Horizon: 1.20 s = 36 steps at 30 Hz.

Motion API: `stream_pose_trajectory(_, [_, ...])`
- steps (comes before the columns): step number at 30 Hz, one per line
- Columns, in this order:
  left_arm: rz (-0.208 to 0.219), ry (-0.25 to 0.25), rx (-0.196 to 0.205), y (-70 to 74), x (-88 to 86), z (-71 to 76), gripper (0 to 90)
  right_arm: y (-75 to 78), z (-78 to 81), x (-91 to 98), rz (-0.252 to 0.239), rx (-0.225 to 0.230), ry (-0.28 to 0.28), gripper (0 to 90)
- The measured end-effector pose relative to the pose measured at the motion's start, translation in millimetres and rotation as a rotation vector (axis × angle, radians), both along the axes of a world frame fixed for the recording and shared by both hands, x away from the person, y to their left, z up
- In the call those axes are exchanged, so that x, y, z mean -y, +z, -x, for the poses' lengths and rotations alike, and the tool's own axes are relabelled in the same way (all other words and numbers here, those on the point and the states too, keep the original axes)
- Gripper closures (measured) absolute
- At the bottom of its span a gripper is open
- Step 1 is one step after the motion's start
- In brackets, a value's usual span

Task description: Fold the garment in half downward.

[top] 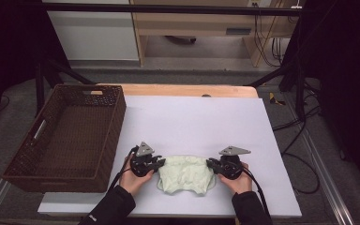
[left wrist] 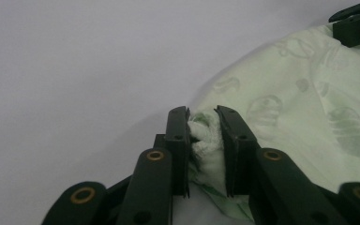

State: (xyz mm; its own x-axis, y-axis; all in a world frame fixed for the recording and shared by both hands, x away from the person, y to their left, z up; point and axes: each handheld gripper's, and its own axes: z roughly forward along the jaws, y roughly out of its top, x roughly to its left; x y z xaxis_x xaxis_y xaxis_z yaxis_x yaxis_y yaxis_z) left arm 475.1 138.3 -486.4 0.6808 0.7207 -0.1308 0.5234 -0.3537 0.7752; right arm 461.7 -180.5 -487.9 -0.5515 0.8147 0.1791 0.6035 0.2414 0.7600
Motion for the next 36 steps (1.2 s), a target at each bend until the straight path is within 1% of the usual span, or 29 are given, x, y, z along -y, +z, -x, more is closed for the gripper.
stream_pose_trajectory(3, [-0.001,0.0,0.009,0.9,0.3,-0.5,76.6,0.9,-1.4,0.8,-0.009,-0.008,-0.006,83.5])
stream_pose_trajectory(5, [-0.005,0.012,0.025,1.9,-0.9,-1.5,77.0,1.8,-1.8,1.7,0.001,-0.002,-0.01,83.9])
stream_pose_trajectory(6, [-0.008,0.017,0.035,2.3,-1.7,-2.3,77.0,1.6,-2.6,2.3,0.004,0.008,-0.014,84.0])
stream_pose_trajectory(7, [-0.012,0.023,0.04,2.4,-2.9,-3.2,77.0,2.2,-2.6,2.7,0.0,0.004,-0.023,84.1])
stream_pose_trajectory(9, [-0.009,0.031,0.044,2.0,-3.6,-4.2,77.1,2.6,-4.0,4.1,0.011,0.012,-0.024,84.1])
stream_pose_trajectory(12, [-0.03,0.034,0.06,2.3,-2.0,-4.0,77.1,3.6,-4.8,3.1,0.034,0.022,-0.028,84.2])
stream_pose_trajectory(14, [-0.044,0.047,0.063,2.9,-1.7,-4.4,77.1,4.0,-5.6,3.0,0.054,0.033,-0.029,84.6])
stream_pose_trajectory(17, [-0.063,0.063,0.082,3.3,-1.7,-5.4,77.1,4.9,-6.2,5.2,0.063,0.041,-0.046,85.1])
stream_pose_trajectory(19, [-0.053,0.073,0.073,3.3,-1.4,-5.1,77.1,5.5,-6.5,6.1,0.067,0.05,-0.053,85.2])
stream_pose_trajectory(22, [-0.057,0.071,0.079,2.6,0.0,-4.7,77.1,3.9,-6.5,2.6,0.109,0.065,-0.052,85.3])
stream_pose_trajectory(24, [-0.048,0.068,0.074,2.6,-0.7,-5.3,76.9,3.8,-6.1,1.4,0.12,0.075,-0.049,85.2])
stream_pose_trajectory(26, [-0.026,0.057,0.068,2.5,-1.5,-5.8,76.3,3.6,-5.6,1.5,0.113,0.077,-0.043,84.5])
stream_pose_trajectory(28, [-0.015,0.053,0.074,2.6,-1.5,-5.8,75.4,3.8,-5.0,1.3,0.101,0.075,-0.037,82.7])
stream_pose_trajectory(30, [-0.001,0.05,0.065,3.6,-1.9,-5.6,73.8,4.5,-3.6,0.4,0.092,0.086,-0.031,77.5])
stream_pose_trajectory(31, [0.009,0.054,0.063,4.4,-2.5,-5.5,71.9,4.6,-2.9,0.0,0.09,0.095,-0.035,73.7])
stream_pose_trajectory(32, [0.017,0.052,0.063,5.6,-3.6,-5.4,70.2,4.9,-2.3,0.4,0.083,0.101,-0.04,71.9])
stream_pose_trajectory(33, [0.033,0.054,0.061,6.9,-4.7,-5.1,67.7,5.8,-1.7,1.1,0.069,0.1,-0.039,69.3])
stream_pose_trajectory(34, [0.05,0.051,0.054,8.5,-6.6,-5.1,63.9,7.1,-0.9,2.1,0.051,0.106,-0.038,66.1])
stream_pose_trajectory(36, [0.08,0.057,0.054,11.4,-10.0,-4.3,56.4,10.5,1.7,5.2,0.018,0.122,-0.041,58.6])
